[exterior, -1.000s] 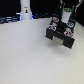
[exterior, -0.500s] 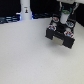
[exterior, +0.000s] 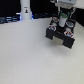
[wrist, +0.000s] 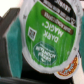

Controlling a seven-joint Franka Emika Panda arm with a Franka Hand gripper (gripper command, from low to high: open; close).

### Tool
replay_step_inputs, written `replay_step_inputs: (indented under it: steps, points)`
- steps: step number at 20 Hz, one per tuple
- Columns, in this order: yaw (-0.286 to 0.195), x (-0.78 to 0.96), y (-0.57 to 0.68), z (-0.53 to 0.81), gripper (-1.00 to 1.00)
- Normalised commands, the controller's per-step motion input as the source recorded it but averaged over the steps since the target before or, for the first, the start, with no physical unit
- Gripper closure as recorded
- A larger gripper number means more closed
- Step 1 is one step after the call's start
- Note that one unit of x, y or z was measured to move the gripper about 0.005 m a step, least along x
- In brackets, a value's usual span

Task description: Open the kcup holder, insert the kcup into the holder, and close the kcup holder

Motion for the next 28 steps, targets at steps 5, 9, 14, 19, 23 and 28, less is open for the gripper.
replay_step_inputs:
  steps: [5, 9, 14, 19, 23, 28]
  points:
    - [0.021, -0.01, 0.01, -0.35, 1.00]
    - [0.067, -0.29, 0.01, -0.31, 1.00]
    - [0.070, -0.45, 0.00, -0.06, 1.00]
    - [0.034, -0.44, 0.00, -0.01, 1.00]
    - [0.040, -0.34, -0.05, -0.32, 1.00]
    - [-0.013, -0.09, -0.22, -0.41, 1.00]
